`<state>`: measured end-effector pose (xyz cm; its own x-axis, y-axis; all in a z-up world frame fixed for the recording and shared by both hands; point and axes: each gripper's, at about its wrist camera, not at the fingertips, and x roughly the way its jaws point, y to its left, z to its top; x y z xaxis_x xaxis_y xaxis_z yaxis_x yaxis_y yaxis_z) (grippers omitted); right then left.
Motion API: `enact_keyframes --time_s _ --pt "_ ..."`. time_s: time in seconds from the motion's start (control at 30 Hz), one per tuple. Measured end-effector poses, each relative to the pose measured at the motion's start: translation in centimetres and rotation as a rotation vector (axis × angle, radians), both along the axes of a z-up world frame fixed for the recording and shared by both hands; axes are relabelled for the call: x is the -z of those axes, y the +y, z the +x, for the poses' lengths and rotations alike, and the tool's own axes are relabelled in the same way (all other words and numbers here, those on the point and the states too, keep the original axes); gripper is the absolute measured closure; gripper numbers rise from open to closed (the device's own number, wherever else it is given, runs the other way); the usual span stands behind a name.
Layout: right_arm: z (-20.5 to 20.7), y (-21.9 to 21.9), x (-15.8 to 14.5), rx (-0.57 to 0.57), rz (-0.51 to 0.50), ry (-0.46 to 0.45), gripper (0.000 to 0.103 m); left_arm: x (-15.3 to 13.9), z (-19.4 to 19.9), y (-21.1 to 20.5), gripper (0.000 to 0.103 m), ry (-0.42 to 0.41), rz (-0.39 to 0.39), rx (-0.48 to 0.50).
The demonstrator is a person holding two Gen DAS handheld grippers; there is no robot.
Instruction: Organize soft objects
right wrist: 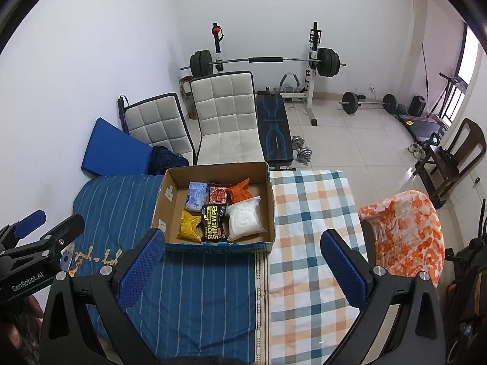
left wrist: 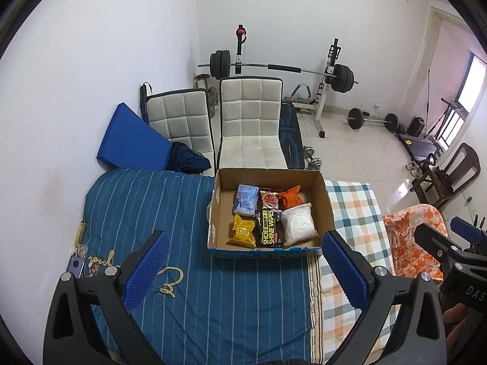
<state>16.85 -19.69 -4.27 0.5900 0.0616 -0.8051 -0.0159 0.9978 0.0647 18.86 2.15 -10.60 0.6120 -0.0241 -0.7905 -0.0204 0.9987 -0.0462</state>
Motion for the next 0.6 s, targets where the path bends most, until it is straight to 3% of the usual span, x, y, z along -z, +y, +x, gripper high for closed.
enact_keyframes --time_s 0.2,0.6 --pt "-0.08 -0.08 0.2 -0.001 -0.007 0.002 0.0 1.19 -0.64 -0.47 0.0 0.007 0.001 0.007" --pt "0.43 0.21 -0.24 -0.01 -0.019 -0.012 0.0 0.74 -0.53 -0.55 0.0 -0.006 0.003 0.001"
